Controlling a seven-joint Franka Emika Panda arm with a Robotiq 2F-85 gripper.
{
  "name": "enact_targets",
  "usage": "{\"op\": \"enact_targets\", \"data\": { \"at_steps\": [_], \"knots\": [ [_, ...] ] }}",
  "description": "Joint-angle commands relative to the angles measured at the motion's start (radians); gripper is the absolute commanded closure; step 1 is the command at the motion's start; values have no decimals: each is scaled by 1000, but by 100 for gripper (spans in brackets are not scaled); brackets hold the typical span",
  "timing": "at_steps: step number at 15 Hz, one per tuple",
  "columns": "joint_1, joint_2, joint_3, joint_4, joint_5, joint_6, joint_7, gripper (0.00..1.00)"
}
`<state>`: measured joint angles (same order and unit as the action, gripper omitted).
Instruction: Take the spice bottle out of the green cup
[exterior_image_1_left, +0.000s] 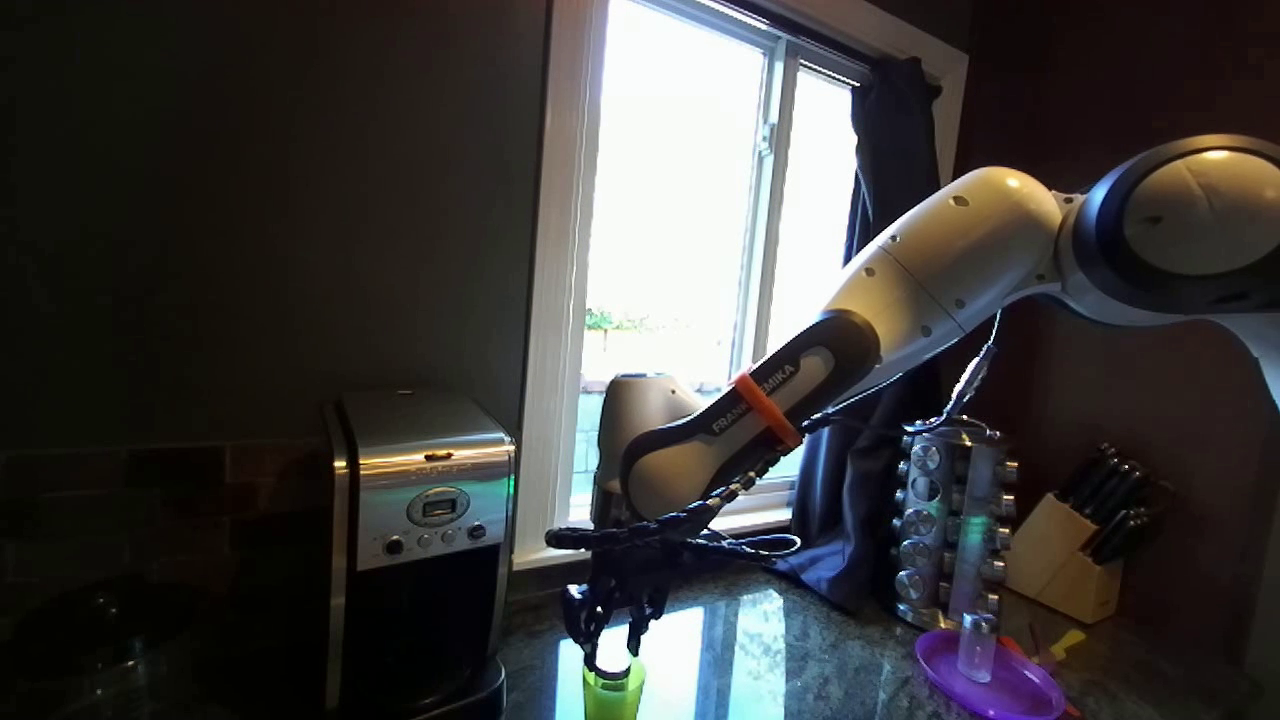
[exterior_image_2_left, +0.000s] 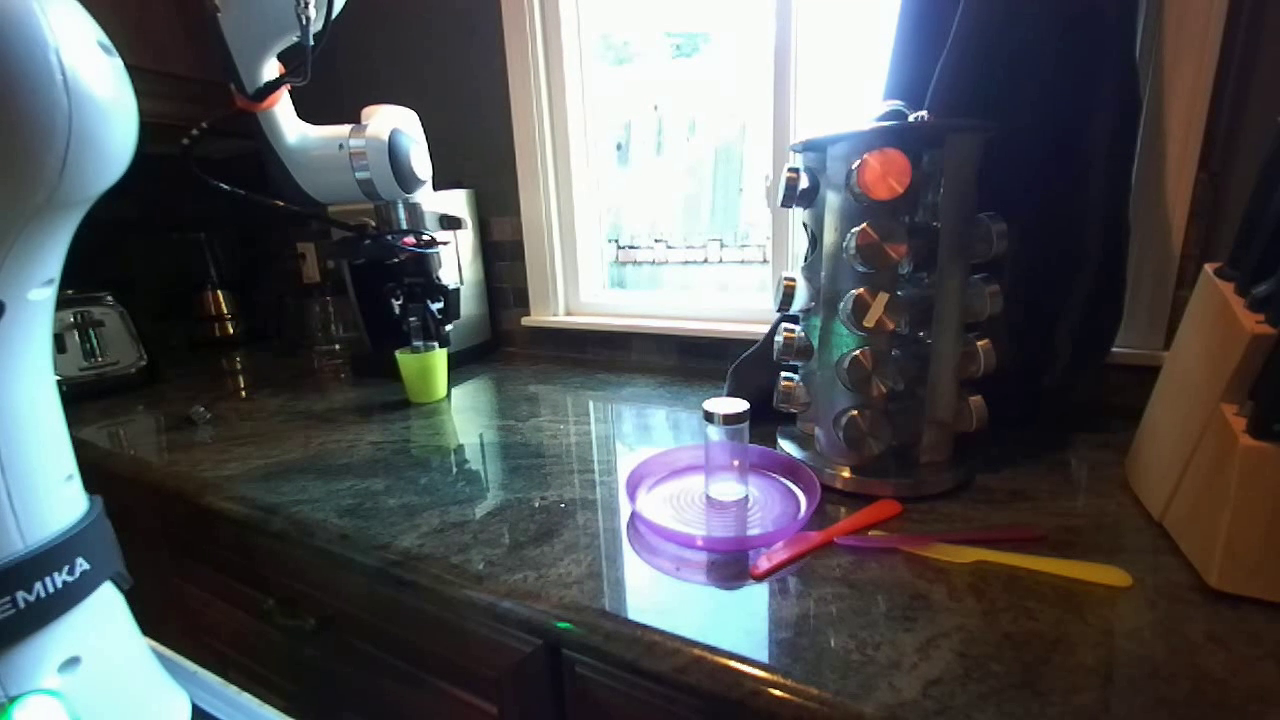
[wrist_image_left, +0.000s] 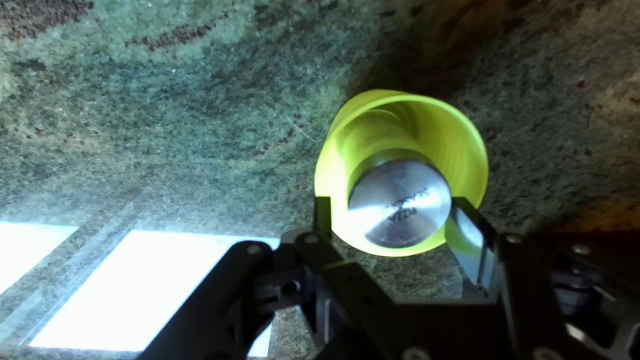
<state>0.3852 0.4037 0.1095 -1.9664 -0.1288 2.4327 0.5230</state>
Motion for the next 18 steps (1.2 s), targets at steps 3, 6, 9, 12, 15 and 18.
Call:
{"op": "enact_targets", "data": {
  "at_steps": [3, 6, 9, 12, 15, 18],
  "knots": [
    [8, 35, 15, 27, 21, -33, -5, 33],
    [12, 30, 19, 30, 20, -58, 3, 32],
    [21, 25, 19, 39, 10, -90, 16, 32],
    [25, 26, 21, 45, 11, -103, 17, 37],
    [23, 33, 23, 46, 12, -103, 7, 46],
    [25, 31, 12, 38, -10, -80, 15, 46]
  ]
}}
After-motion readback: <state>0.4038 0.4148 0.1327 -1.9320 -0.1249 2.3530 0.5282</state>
